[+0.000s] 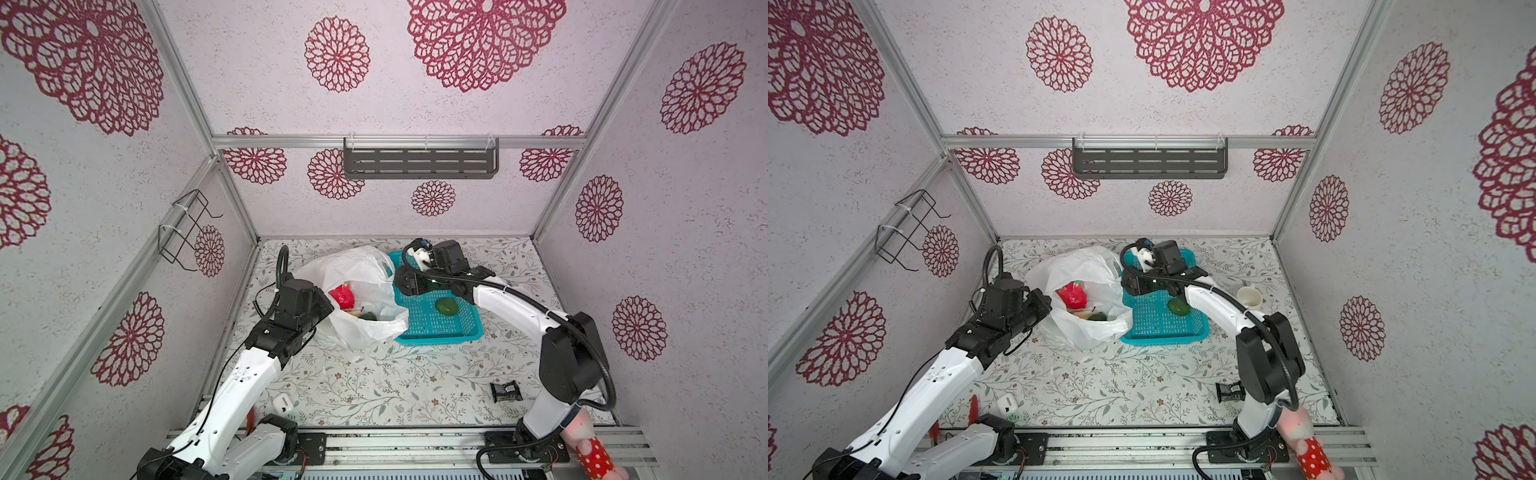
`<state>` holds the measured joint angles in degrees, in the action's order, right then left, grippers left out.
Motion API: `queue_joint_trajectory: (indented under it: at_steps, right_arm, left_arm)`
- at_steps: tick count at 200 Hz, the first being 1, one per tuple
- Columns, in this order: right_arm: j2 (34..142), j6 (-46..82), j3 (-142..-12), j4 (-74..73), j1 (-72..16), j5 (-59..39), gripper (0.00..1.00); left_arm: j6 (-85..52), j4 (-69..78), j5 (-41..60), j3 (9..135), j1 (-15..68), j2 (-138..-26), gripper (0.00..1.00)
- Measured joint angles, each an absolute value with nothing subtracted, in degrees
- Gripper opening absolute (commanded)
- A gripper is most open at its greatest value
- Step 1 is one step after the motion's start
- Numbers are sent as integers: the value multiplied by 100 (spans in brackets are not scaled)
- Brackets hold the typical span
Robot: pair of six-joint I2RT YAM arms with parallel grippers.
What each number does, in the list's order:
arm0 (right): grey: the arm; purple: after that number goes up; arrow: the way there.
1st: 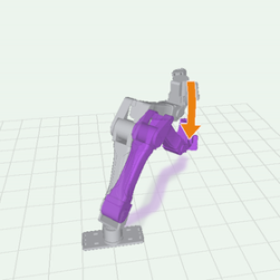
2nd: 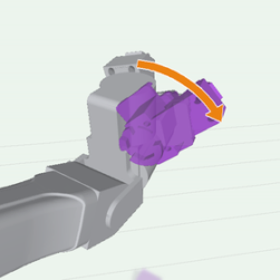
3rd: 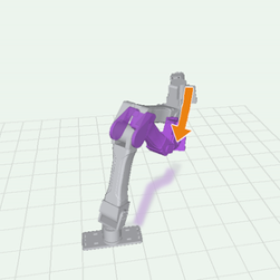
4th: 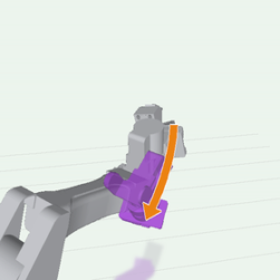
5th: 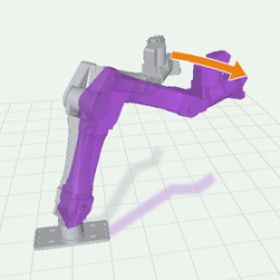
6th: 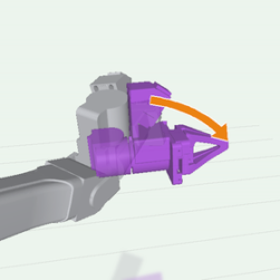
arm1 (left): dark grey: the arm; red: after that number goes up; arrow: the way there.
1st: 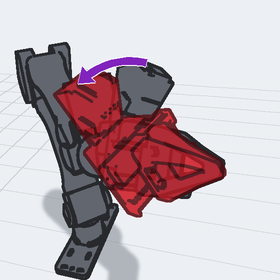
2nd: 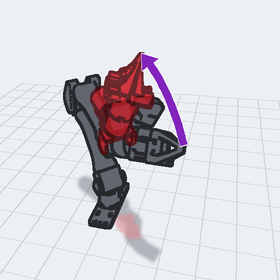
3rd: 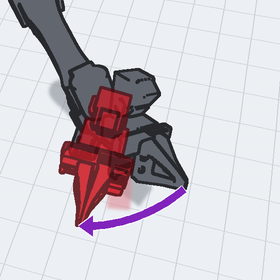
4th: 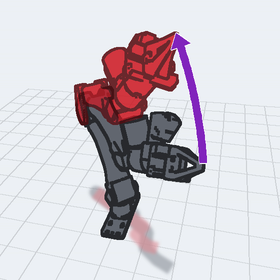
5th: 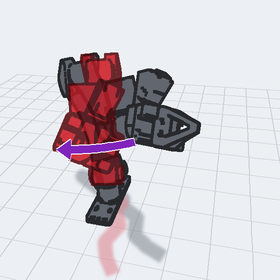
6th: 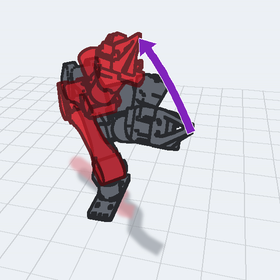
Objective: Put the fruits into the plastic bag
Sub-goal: 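Lift the dark avocado and carry it into the white bag with the right gripper, then release the avocado in the bag and move the right gripper back over the basket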
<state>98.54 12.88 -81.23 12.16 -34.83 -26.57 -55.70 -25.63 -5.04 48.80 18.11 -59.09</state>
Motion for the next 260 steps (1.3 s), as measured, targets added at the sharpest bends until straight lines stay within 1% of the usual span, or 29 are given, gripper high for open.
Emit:
queue_joint_trajectory:
  at_steps: [18, 44, 65, 91, 98, 101, 106, 112, 116, 121, 128, 143, 157, 193, 228, 260]
  right_arm:
    - [10049, 1061, -8626, 1317, -3946, -3168, 13]
    - [10901, 864, -9474, 1697, -4401, -3691, 13]
    - [11850, 854, -10359, 2045, -4442, -3848, 13]
    - [13078, 871, -11749, 2427, -4338, -3924, 13]
    - [13373, 915, -12108, 2429, -4303, -3951, 15]
    - [13476, 961, -12219, 2416, -4287, -3975, 17]
    - [13618, 1015, -12381, 2386, -4261, -4010, 26]
    - [13751, 1122, -12512, 2307, -4224, -4091, 48]
    - [13810, 1199, -12551, 2252, -4204, -4121, 57]
    - [13865, 1345, -12586, 2171, -4174, -4171, 63]
    - [13900, 1439, -12589, 2080, -4134, -4237, 68]
    - [13902, 1673, -12575, 1852, -4082, -4386, 75]
    - [13830, 1824, -12495, 1538, -4047, -4532, 78]
    - [13172, 1970, -11627, 1092, -3979, -4668, 78]
    - [11758, 2165, -10097, 572, -3839, -4681, 78]
    - [10175, 2364, -8543, 32, -3393, -4506, 78]
  left_arm:
    - [-5551, -2558, -473, 4882, 1813, -5942, 0]
    - [-5513, -2558, -423, 4882, 1824, -5953, 0]
    - [-5509, -2558, -384, 4906, 1850, -5953, 0]
    - [-5509, -2563, -333, 5000, 1903, -5955, 0]
    - [-5509, -2569, -325, 5035, 1916, -5964, 0]
    - [-5511, -2569, -318, 5052, 1922, -5970, 0]
    - [-5511, -2569, -305, 5078, 1931, -5977, 0]
    - [-5513, -2567, -292, 5107, 1940, -5988, 0]
    - [-5518, -2569, -279, 5122, 1942, -5992, 0]
    - [-5524, -2565, -263, 5137, 1944, -6003, 0]
    - [-5537, -2563, -239, 5151, 1946, -6016, 0]
    - [-5568, -2561, -211, 5153, 1949, -6053, 0]
    - [-5577, -2561, -202, 5157, 1951, -6108, 0]
    - [-5572, -2552, -213, 5159, 1951, -6173, 0]
    - [-5577, -2534, -325, 5159, 1953, -6187, 0]
    - [-5601, -2447, -408, 5157, 1953, -6200, 0]
